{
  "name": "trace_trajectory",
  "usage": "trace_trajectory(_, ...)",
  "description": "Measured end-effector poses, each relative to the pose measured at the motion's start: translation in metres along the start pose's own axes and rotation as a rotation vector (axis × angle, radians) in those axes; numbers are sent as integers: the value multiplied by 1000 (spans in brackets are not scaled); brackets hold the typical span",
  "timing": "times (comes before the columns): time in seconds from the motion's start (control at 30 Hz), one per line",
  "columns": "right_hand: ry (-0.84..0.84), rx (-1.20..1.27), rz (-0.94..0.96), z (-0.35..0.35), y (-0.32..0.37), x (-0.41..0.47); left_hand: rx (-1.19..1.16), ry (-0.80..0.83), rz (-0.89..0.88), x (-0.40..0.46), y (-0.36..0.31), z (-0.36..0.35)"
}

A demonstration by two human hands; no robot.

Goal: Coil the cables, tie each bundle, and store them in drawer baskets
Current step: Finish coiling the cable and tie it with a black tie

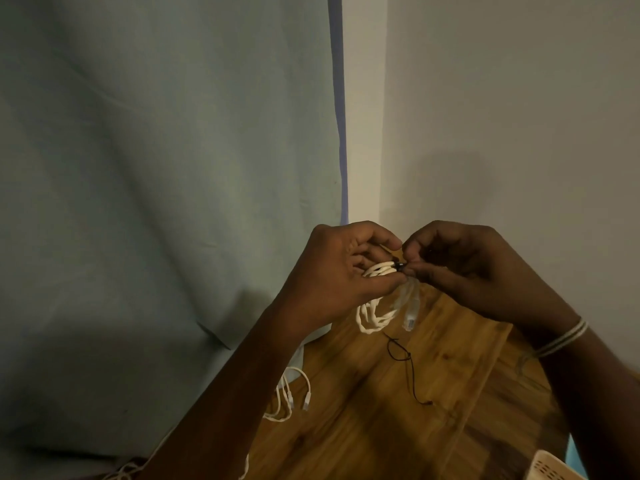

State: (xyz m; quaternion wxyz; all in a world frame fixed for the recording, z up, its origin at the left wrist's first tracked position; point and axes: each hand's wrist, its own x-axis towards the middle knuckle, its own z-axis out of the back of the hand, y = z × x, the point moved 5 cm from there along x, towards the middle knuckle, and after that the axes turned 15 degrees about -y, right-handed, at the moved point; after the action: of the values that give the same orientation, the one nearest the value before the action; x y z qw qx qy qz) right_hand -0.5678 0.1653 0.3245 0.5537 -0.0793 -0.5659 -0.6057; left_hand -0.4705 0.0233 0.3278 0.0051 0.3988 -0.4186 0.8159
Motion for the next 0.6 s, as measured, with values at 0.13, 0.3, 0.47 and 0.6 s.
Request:
trace_trajectory(0.13, 4, 105, -43, 0, -1, 0, 2, 9, -15, -1, -4, -2)
trace_trajectory(0.3, -6, 126, -79, 3, -1, 3, 7, 6, -37, -5, -7, -4)
trace_trajectory(0.47, -17, 48, -95, 7, -1, 1, -31, -35, 39, -7, 1, -8)
trace_trajectory(0.6, -78, -17, -93, 8, 0, -5, -25, -54, 70, -8, 2, -10)
